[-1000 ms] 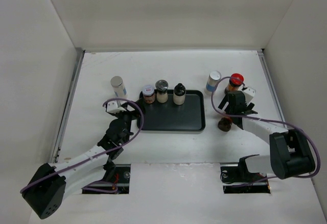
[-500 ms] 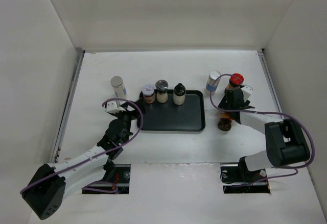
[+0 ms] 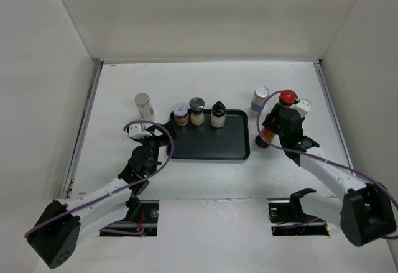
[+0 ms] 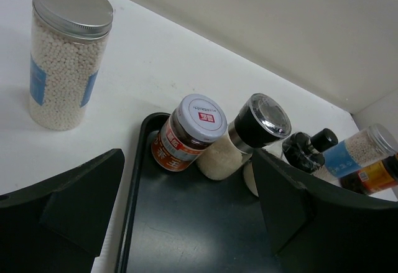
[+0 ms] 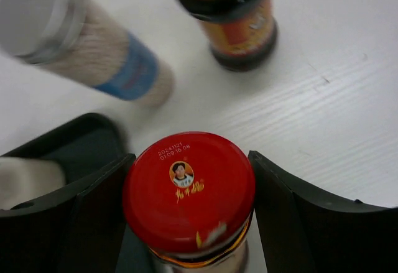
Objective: Organize the condiment bottles
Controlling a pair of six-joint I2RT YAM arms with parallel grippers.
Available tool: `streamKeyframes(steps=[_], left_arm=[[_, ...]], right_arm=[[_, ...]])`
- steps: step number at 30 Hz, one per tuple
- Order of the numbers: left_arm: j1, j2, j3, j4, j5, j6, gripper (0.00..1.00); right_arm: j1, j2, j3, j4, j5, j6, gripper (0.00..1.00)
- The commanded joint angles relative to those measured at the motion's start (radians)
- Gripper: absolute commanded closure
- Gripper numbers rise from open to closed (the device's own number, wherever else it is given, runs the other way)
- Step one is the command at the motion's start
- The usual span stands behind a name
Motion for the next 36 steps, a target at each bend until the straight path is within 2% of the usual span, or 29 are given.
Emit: streamKeyframes(steps=[1, 12, 21, 27, 36], left_arm=[[0.007, 0.007, -0.002, 0.049, 0.011, -0.011, 0.16], [0.007, 0.012, -0.001, 0.05, 0.009, -0.011, 0.16], [0.006, 0.009, -0.001, 0.052, 0.011, -0.011, 0.16], [0.006, 0.006, -0.002, 0.05, 0.011, -0.011, 0.16], [0.007, -0.002, -0.002, 0.047, 0.009, -0.012, 0.16]], right_arm=[[0.059, -0.101, 0.005, 0.161, 0.072, -0.033, 0.59], [0.1, -0.072, 0.002, 0.192, 0.093, -0.07, 0.62], [0.192, -0.103, 0.072, 0.092, 0.139, -0.105, 0.63], [0.284, -0.097, 0.146, 0.064, 0.185, -0.146, 0.62], [0.395, 0.035, 0.325, 0.089, 0.19, -0.206, 0.62]])
